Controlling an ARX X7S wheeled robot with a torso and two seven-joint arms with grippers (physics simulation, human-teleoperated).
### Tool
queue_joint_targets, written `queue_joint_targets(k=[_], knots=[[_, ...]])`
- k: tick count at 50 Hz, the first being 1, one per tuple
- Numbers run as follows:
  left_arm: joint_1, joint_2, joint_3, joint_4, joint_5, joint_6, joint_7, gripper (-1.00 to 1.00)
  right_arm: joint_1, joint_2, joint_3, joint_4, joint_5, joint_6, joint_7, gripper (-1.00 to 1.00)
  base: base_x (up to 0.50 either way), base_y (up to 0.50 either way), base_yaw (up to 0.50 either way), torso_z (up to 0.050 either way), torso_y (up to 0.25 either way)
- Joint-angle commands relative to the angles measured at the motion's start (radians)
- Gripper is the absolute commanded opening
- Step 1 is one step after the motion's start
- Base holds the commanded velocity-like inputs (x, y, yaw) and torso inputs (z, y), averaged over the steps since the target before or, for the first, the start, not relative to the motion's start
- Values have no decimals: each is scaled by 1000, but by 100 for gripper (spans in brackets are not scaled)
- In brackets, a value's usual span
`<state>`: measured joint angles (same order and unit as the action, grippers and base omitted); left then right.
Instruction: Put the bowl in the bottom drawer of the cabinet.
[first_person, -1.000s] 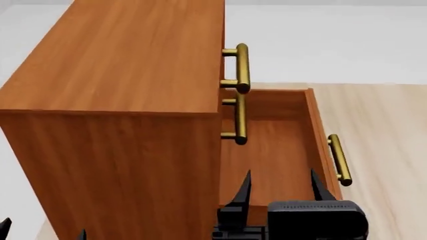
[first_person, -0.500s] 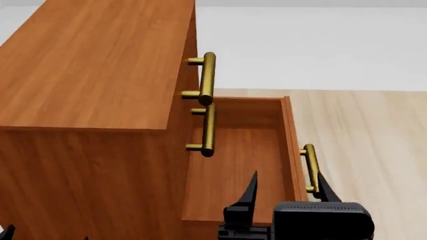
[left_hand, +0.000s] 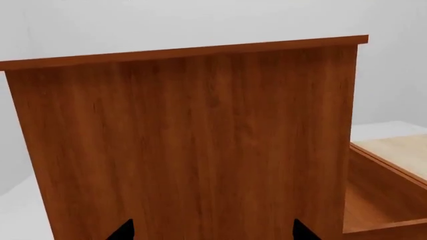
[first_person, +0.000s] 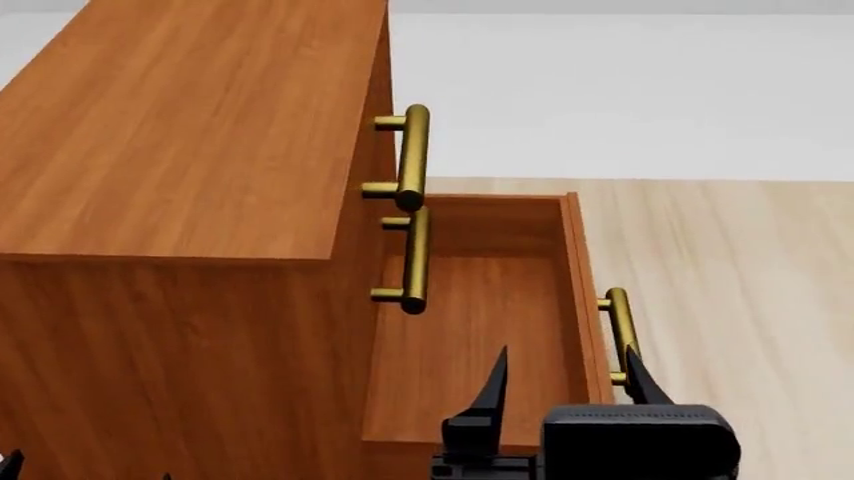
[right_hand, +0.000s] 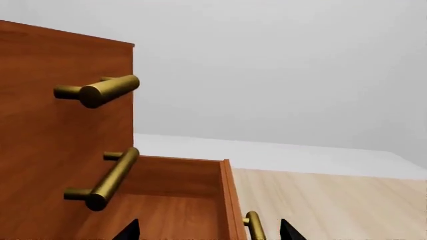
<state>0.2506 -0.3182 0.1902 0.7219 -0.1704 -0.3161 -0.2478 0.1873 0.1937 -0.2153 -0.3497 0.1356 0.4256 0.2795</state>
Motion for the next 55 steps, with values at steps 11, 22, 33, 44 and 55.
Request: queue_joint_targets(k=[11, 22, 33, 44, 55], knots=[[-13, -11, 8, -2, 2, -3, -11, 100, 1, 23, -8, -75, -6, 95, 34, 100, 55, 0, 0, 0, 0], [-26, -16, -11, 2, -15, -15, -21, 100, -32, 97, 121, -282, 108, 349, 18, 100, 0, 0, 0, 0, 0], [-41, -17, -2, 0, -9, -29, -30, 100, -28, 148, 381, -449, 315, 691, -15, 100, 0, 0, 0, 0, 0], [-56, -18, 1, -12, -14, -32, -34, 100, 10, 190, 640, -486, 449, 986, -38, 100, 0, 0, 0, 0, 0], [-56, -20, 6, -18, -20, -20, -32, 100, 8, 276, 805, -428, 533, 1143, -42, 100, 0, 0, 0, 0, 0]])
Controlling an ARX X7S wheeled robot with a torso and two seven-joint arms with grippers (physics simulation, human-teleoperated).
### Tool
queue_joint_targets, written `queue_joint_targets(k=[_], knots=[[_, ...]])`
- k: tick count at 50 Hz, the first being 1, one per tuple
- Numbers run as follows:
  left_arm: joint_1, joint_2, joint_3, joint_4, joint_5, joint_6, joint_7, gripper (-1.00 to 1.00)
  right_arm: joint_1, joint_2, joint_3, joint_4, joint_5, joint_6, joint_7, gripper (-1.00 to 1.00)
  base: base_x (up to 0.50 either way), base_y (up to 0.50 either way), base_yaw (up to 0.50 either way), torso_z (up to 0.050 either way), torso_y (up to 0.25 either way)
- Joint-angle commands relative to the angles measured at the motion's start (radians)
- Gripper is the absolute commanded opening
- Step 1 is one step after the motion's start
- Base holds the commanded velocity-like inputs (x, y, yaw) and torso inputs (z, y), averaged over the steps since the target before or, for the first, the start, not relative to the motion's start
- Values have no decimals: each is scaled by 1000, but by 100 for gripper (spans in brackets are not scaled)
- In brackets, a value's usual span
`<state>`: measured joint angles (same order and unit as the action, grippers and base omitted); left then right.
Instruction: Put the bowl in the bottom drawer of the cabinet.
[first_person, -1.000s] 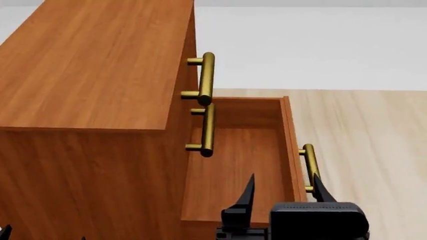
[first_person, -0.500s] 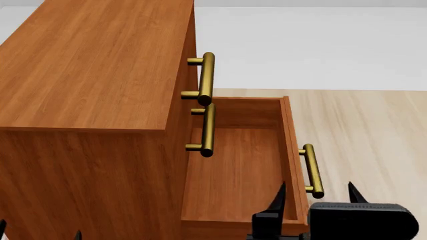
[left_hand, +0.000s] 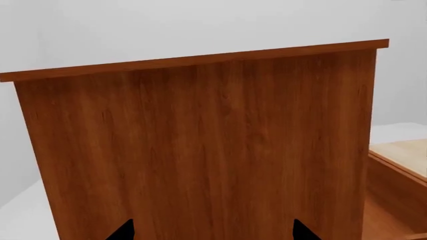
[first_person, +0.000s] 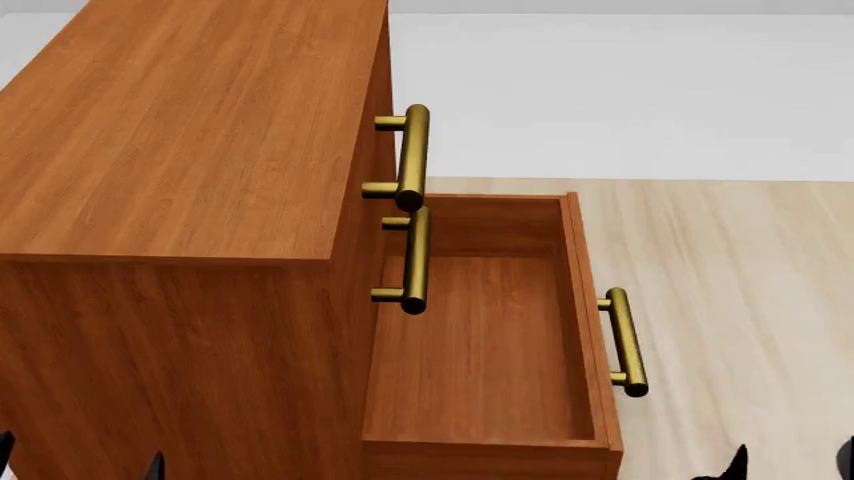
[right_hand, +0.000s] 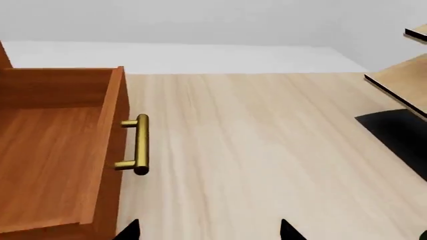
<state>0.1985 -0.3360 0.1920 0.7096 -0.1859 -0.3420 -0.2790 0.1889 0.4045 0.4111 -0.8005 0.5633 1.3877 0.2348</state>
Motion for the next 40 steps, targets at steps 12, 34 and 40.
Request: queue_joint_targets(k=[12, 34, 40], knots=[[-6, -6, 5, 3, -12, 0, -7, 100, -44, 165, 222, 160, 263, 169, 120, 100, 0, 0, 0, 0, 0], [-6, -13, 7, -4, -18, 9, -15, 100, -82, 231, 192, 350, 254, 76, 94, 100, 0, 0, 0, 0, 0], [-8, -15, 9, -5, -19, 10, -16, 100, -80, 250, 167, 427, 222, 27, 82, 100, 0, 0, 0, 0, 0]])
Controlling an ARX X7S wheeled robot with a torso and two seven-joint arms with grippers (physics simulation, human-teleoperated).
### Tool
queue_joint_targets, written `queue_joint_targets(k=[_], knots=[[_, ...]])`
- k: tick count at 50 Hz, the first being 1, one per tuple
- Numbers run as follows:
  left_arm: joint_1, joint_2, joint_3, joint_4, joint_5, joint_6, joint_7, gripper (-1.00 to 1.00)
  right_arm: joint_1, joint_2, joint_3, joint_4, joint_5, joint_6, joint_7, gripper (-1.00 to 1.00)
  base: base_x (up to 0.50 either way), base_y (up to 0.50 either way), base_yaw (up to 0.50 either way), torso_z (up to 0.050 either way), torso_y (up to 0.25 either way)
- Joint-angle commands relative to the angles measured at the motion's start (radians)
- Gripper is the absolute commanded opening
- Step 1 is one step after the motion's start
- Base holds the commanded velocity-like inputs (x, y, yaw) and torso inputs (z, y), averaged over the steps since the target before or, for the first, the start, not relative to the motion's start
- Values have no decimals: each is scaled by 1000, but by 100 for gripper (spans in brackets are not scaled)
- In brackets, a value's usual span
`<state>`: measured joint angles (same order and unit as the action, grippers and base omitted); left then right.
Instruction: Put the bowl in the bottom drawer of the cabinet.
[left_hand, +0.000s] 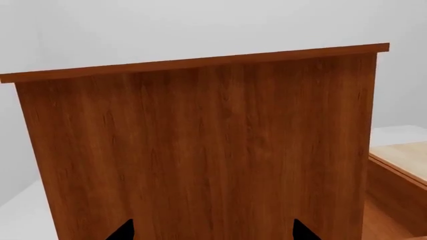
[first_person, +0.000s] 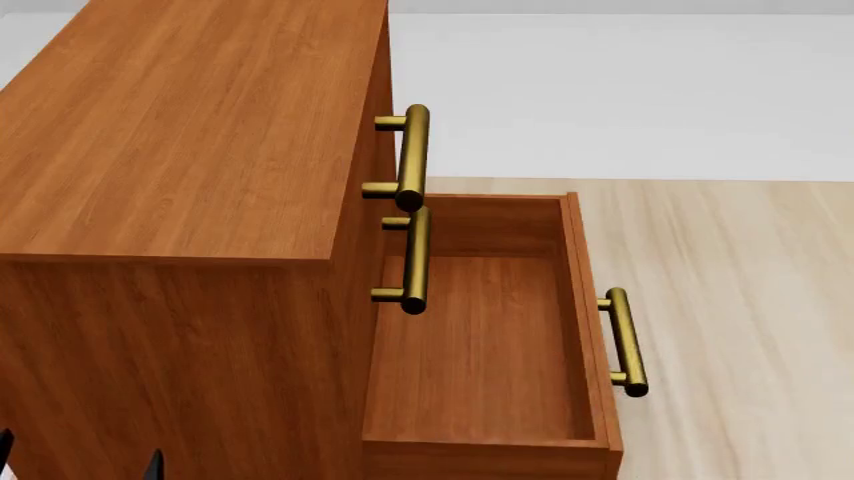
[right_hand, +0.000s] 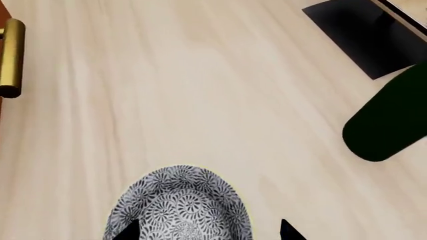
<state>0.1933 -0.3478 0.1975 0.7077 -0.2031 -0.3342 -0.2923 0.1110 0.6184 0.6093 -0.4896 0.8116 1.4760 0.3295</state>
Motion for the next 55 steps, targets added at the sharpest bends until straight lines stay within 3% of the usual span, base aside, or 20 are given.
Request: queue_joint_targets(k=[1, 18, 55], knots=[[-3, -3, 4, -3, -2, 1, -4, 100, -2, 37, -36, 122, -30, -69, -14, 100, 0, 0, 0, 0, 0], [-7, -4, 12, -15, -1, 15, -10, 100, 60, 51, -201, 346, -116, -204, -67, 100, 0, 0, 0, 0, 0], [-8, -9, 21, -28, -6, 24, -21, 100, 134, 50, -349, 632, -219, -369, -137, 100, 0, 0, 0, 0, 0]])
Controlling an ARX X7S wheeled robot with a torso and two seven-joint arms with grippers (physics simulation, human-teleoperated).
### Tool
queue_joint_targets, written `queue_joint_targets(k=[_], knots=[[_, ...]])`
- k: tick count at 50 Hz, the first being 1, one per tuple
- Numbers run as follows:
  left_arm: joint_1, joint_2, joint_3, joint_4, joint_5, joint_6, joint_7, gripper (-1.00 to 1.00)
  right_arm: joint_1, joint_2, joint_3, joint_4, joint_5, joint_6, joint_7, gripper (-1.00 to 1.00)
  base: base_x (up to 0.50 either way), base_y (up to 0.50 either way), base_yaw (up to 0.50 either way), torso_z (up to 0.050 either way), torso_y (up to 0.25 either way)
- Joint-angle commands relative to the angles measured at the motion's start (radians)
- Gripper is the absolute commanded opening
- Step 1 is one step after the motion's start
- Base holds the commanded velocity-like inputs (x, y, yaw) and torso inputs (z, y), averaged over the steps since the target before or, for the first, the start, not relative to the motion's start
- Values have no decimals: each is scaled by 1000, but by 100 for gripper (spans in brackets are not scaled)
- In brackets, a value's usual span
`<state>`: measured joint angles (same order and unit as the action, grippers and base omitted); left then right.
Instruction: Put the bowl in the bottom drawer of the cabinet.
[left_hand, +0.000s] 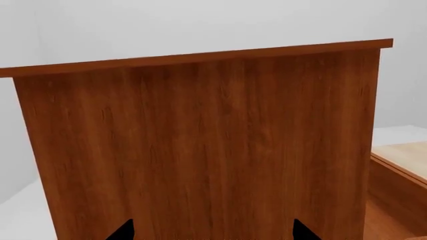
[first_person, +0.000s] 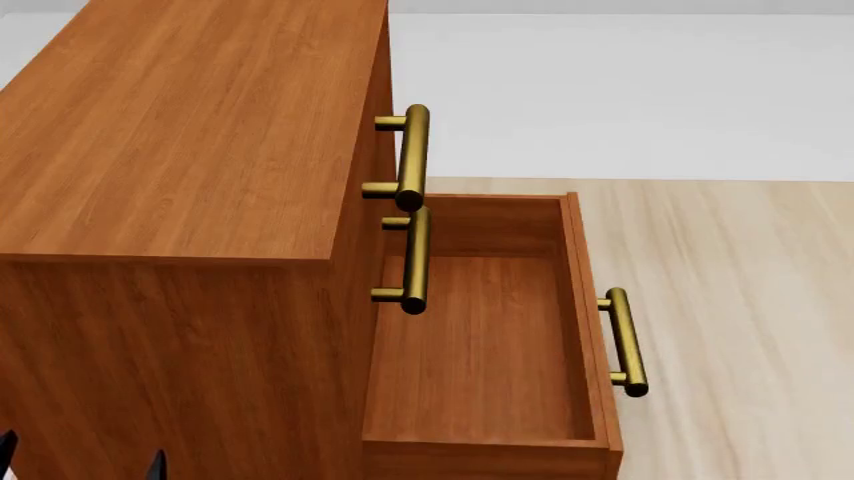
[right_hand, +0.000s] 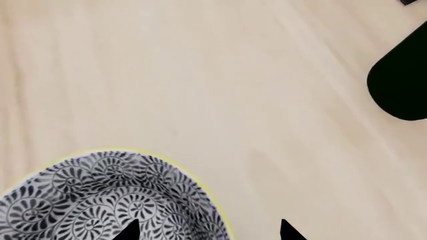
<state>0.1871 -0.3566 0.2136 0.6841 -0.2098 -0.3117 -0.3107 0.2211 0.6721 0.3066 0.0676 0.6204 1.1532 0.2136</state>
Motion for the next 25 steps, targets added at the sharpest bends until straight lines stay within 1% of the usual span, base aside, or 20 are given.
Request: queue_joint_targets(k=[1, 25], knots=[[-2, 0, 6, -5, 1, 3, -3, 100, 26, -4, -50, 83, -30, -51, -24, 100, 0, 0, 0, 0, 0], [-4, -5, 15, -10, 0, 6, -11, 100, 40, -19, -109, 171, -64, -118, -58, 100, 0, 0, 0, 0, 0]])
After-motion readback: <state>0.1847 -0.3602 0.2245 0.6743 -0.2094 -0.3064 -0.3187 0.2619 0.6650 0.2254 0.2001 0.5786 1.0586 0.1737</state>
